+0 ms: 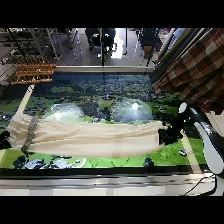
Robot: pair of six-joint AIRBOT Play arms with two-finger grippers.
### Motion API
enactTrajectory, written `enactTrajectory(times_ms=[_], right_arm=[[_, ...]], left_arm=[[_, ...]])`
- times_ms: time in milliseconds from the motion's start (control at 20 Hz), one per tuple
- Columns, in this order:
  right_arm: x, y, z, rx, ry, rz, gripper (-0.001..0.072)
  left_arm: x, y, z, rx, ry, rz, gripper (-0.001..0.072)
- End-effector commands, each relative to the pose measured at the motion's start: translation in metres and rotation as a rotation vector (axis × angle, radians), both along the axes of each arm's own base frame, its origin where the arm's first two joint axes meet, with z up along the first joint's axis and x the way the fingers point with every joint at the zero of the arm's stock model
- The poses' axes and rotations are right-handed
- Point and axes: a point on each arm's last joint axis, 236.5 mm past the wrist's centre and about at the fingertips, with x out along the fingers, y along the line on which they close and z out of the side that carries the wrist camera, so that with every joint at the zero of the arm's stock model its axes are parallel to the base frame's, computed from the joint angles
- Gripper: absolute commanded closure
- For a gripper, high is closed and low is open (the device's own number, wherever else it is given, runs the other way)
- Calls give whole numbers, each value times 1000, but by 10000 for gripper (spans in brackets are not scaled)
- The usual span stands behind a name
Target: Fold the clothes and pants, and hang the long-sleeved shirts on hangers.
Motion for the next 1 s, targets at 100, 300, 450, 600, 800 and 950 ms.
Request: enactTrajectory(times_ms=[100, 300, 450, 600, 800, 950], right_arm=[[-35, -13, 3, -39, -74, -11, 186], [7, -60, 7, -101, -294, -244, 184], [32, -66, 0, -21, -381, -330, 184], [54, -50, -11, 104, -448, -309, 184], [63, -37, -25, 187, -456, -308, 184], [61, -58, -23, 145, -455, -349, 185]], left_arm=[[-19, 4, 6, 6, 64, -9, 149], [13, -8, 41, -24, -94, 32, 131], [77, -33, 101, -112, -415, 72, 165], [120, -69, 168, -218, -710, 4, 216], [117, -108, 176, -299, -692, -95, 240], [116, -125, 171, -311, -654, -147, 240]])
